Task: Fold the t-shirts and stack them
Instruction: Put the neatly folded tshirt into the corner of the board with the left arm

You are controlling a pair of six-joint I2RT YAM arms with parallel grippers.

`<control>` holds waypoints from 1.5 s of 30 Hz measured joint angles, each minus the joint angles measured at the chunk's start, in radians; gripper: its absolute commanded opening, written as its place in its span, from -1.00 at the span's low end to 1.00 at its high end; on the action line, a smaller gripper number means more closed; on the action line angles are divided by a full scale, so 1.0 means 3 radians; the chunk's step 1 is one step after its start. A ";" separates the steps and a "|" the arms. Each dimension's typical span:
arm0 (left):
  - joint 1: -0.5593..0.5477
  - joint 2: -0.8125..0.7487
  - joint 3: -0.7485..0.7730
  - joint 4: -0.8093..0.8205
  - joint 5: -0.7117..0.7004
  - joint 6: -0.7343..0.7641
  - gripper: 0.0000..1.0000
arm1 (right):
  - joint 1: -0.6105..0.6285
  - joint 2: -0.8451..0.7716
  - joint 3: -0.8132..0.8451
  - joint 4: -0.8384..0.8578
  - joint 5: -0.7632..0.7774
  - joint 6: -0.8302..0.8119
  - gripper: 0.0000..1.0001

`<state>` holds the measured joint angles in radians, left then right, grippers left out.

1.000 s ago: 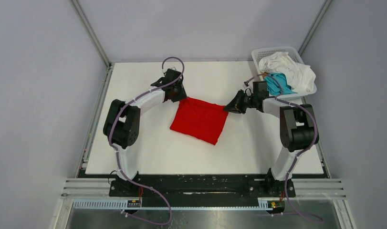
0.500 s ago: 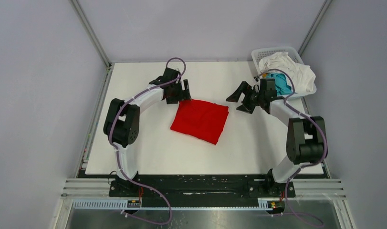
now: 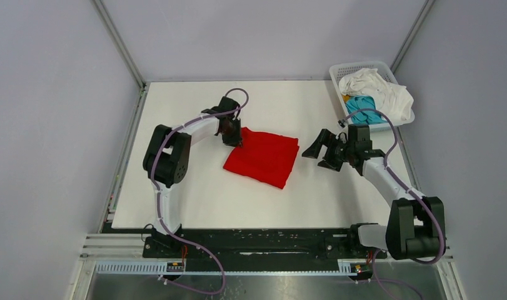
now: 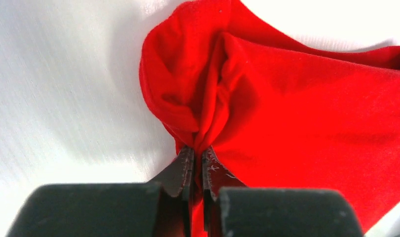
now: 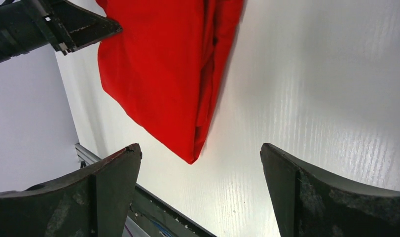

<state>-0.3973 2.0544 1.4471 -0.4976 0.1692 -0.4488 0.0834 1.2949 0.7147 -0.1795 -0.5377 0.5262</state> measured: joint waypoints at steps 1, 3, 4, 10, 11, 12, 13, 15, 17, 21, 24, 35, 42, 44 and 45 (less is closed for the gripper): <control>-0.0010 0.0001 0.0009 -0.0004 -0.0020 0.0000 -1.00 | 0.0000 -0.0046 0.0000 -0.0014 0.0011 -0.0022 0.99; -0.0033 0.0001 0.0032 -0.0034 -0.0136 -0.0020 -1.00 | 0.0000 -0.0118 0.0000 -0.0041 0.0024 -0.0053 0.99; -0.0043 0.0001 0.0060 -0.0071 -0.0228 -0.0041 -1.00 | 0.0000 -0.0150 0.0000 -0.0062 0.0050 -0.0071 0.99; 0.0053 0.0043 0.0379 -0.0384 -0.0968 -0.0165 -1.00 | 0.0000 -0.0317 -0.0046 -0.0097 0.0340 -0.0178 0.99; 0.0106 0.0056 0.0443 -0.0423 -0.1082 -0.0172 -1.00 | -0.0001 -0.0355 -0.0056 -0.0111 0.0409 -0.0196 0.99; 0.0186 0.0079 0.0546 -0.0478 -0.1247 -0.0169 -1.00 | 0.0000 -0.0407 -0.0071 -0.0122 0.0518 -0.0212 0.99; 0.0262 0.0108 0.0646 -0.0502 -0.1405 -0.0156 -1.00 | -0.0001 -0.0464 -0.0089 -0.0134 0.0615 -0.0229 0.99; 0.0404 0.0193 0.0860 -0.0540 -0.1657 -0.0089 -1.00 | 0.0000 -0.0580 -0.0127 -0.0142 0.0795 -0.0258 0.99; 0.0556 0.0347 0.1158 -0.0571 -0.1864 0.0025 -1.00 | -0.0001 -0.0694 -0.0172 -0.0139 0.0963 -0.0284 0.99; 0.0837 0.0795 0.1887 -0.0701 -0.2125 0.0259 -1.00 | -0.0001 -0.0856 -0.0296 -0.0071 0.1242 -0.0336 0.99; 0.1015 0.1067 0.2293 -0.0763 -0.2190 0.0423 -1.00 | -0.0001 -0.0890 -0.0348 -0.0057 0.1377 -0.0365 0.99; 0.1642 0.1471 0.3052 -0.0777 -0.2143 0.0924 -0.87 | -0.0001 -0.0779 -0.0367 -0.0034 0.1476 -0.0408 0.99; 0.1705 0.1550 0.3126 -0.0413 -0.2328 0.1350 -0.21 | -0.0001 -0.0717 -0.0367 -0.0033 0.1476 -0.0408 0.99; 0.1676 0.1643 0.3204 -0.0266 -0.2523 0.1459 0.69 | -0.0001 -0.0713 -0.0367 -0.0034 0.1476 -0.0408 0.99; 0.1663 0.1667 0.3207 -0.0209 -0.2608 0.1521 0.94 | -0.0001 -0.0710 -0.0367 -0.0033 0.1476 -0.0408 0.99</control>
<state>0.1017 2.5546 2.4092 -0.5602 -0.6132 0.0074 0.0830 1.0821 0.6044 -0.1894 -0.0948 0.4038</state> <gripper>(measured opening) 0.505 0.993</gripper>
